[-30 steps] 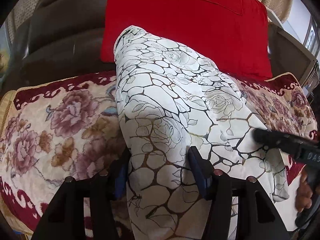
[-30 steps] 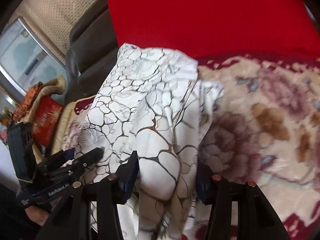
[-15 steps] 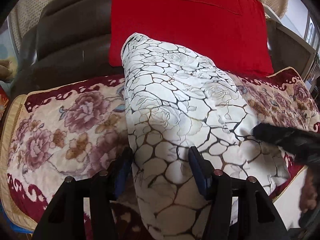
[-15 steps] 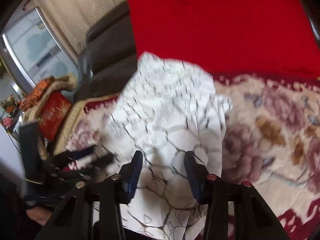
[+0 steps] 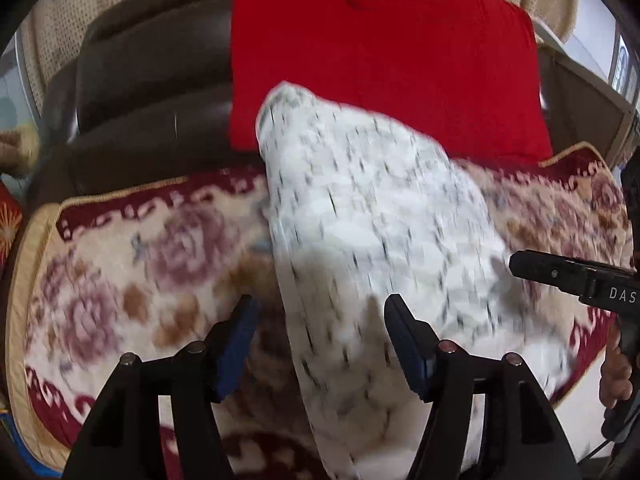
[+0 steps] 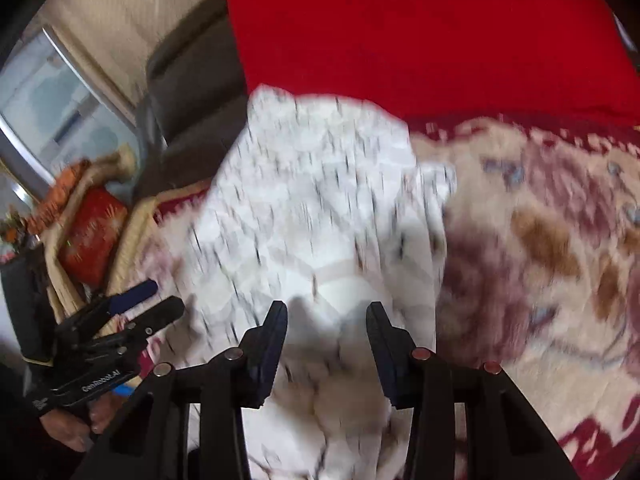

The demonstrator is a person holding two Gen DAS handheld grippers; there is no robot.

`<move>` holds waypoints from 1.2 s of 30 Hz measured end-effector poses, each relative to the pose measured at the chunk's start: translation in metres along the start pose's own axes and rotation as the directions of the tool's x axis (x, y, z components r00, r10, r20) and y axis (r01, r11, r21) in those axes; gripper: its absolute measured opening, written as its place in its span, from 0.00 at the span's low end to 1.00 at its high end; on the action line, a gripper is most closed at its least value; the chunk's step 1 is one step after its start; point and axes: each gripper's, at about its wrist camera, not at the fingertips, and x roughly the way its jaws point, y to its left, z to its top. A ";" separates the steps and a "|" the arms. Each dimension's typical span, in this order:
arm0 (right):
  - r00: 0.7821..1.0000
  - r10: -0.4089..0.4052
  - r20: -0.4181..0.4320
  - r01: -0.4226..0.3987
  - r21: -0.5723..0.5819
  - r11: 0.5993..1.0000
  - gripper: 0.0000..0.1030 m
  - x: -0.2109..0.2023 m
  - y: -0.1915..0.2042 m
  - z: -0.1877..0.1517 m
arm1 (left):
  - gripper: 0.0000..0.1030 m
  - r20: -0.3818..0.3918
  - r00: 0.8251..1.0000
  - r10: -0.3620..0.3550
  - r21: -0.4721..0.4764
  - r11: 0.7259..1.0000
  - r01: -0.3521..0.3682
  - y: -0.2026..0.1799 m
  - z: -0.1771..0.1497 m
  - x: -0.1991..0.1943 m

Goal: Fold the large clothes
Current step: 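Release the coat bundle and pull both grippers back from it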

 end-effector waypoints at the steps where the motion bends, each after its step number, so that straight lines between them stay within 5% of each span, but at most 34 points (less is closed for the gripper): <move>1: 1.000 -0.001 0.014 0.001 0.005 1.000 0.44 0.000 -0.001 0.009 | 0.65 0.002 1.000 0.014 0.002 1.000 -0.014 0.001 0.008 0.004; 8: 1.000 -0.016 -0.001 0.016 0.071 0.997 0.44 0.047 -0.001 0.059 | 0.66 -0.101 0.993 0.060 0.002 0.998 -0.060 0.005 0.034 0.073; 13: 0.993 -0.061 -0.102 0.074 0.130 0.989 0.43 0.104 -0.027 0.052 | 0.71 -0.152 0.987 0.042 -0.020 0.999 -0.046 0.003 0.024 0.103; 18: 0.996 -0.066 -0.064 0.072 0.087 0.994 0.44 0.084 -0.016 0.047 | 0.71 -0.134 0.991 0.019 -0.047 0.999 -0.026 0.005 0.021 0.081; 23: 1.000 -0.013 -0.003 0.013 0.068 0.998 0.46 0.029 -0.006 0.027 | 0.71 -0.052 0.995 0.090 0.026 0.996 -0.089 -0.008 -0.004 0.026; 29: 1.000 -0.014 -0.004 0.014 -0.046 0.999 0.46 -0.019 0.016 -0.022 | 0.78 -0.056 0.989 0.138 0.057 0.989 -0.135 -0.019 -0.055 -0.015; 32: 0.997 -0.037 -0.067 0.034 -0.049 0.998 0.47 -0.006 0.020 -0.045 | 0.78 -0.016 0.988 0.154 0.063 0.986 -0.153 -0.022 -0.074 -0.019; 36: 0.991 -0.102 -0.087 0.096 -0.069 0.993 0.49 0.032 0.013 -0.070 | 0.85 -0.064 0.987 0.145 0.013 0.989 -0.145 -0.010 -0.076 0.006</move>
